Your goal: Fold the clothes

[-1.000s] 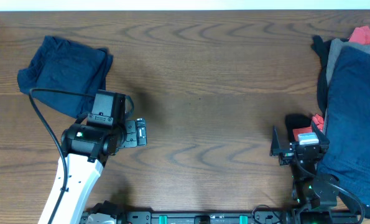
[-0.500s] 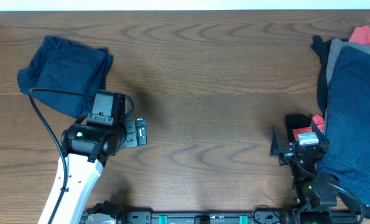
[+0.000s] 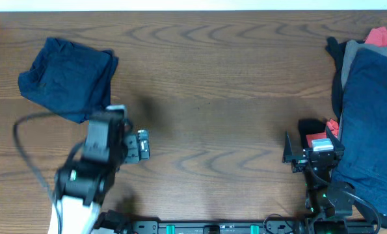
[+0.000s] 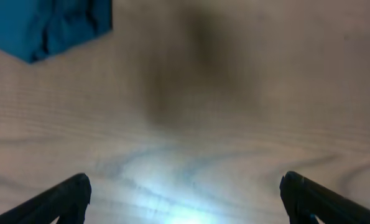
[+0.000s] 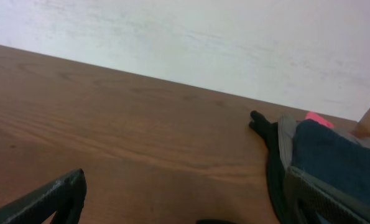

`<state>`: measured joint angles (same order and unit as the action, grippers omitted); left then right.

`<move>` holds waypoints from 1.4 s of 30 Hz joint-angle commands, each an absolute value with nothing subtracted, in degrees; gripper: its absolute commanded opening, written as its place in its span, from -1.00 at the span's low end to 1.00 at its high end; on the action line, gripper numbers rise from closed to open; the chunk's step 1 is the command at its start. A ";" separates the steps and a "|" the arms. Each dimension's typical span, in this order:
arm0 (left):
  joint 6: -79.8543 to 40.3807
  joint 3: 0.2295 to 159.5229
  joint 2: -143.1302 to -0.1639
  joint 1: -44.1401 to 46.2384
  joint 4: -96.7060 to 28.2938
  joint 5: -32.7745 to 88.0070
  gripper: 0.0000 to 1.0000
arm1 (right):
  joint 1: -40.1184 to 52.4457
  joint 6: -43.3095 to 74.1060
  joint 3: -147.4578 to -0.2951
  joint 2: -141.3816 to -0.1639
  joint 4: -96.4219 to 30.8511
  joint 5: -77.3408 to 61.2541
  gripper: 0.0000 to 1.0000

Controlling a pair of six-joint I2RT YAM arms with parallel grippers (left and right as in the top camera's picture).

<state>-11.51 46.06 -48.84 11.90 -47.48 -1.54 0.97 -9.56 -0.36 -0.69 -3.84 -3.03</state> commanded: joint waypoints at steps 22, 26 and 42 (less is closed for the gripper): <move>-2.46 3.70 -4.45 2.79 2.33 -1.69 0.96 | 0.49 -10.35 -0.32 -0.43 -4.10 -2.83 0.98; 2.46 0.21 0.01 2.79 5.30 1.34 0.96 | 0.49 -10.35 -0.32 -0.43 -4.10 -2.83 0.99; -1.80 0.23 -0.10 2.81 -3.81 3.86 0.96 | 0.49 -10.35 -0.32 -0.43 -4.10 -2.83 0.98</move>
<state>-0.89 0.84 -0.62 3.05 -1.30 3.05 0.97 -9.56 -0.36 -0.69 -3.88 -3.01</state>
